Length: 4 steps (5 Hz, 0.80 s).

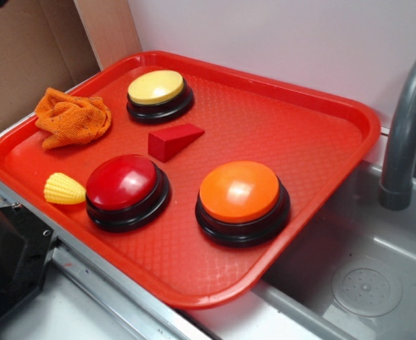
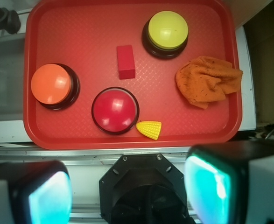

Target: Push the orange button.

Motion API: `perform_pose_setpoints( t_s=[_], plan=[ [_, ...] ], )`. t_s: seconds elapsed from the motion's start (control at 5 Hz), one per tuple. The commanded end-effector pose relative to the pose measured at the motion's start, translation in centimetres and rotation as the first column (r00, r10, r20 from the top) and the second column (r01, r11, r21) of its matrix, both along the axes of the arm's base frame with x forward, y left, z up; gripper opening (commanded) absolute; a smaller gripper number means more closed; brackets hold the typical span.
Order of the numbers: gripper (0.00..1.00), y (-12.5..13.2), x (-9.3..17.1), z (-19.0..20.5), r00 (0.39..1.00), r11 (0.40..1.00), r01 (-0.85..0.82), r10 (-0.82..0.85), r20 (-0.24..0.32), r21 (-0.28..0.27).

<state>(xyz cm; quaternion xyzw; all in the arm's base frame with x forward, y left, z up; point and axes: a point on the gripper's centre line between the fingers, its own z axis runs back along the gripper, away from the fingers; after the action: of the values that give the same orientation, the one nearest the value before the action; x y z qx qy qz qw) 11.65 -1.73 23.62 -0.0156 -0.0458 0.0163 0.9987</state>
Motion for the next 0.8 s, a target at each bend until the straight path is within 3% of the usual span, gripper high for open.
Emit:
perform_pose_setpoints(
  t_s=[0.0, 0.2, 0.6],
  plan=[
    [1.0, 0.0, 0.0, 0.0, 1.0, 1.0, 0.0, 0.0, 0.0, 0.0],
    [1.0, -4.0, 5.0, -1.8, 0.969, 0.969, 0.247, -0.247, 0.006, 0.027],
    [1.0, -12.4, 13.7, -5.7, 0.865, 0.858, 0.497, -0.502, 0.012, 0.131]
  ],
)
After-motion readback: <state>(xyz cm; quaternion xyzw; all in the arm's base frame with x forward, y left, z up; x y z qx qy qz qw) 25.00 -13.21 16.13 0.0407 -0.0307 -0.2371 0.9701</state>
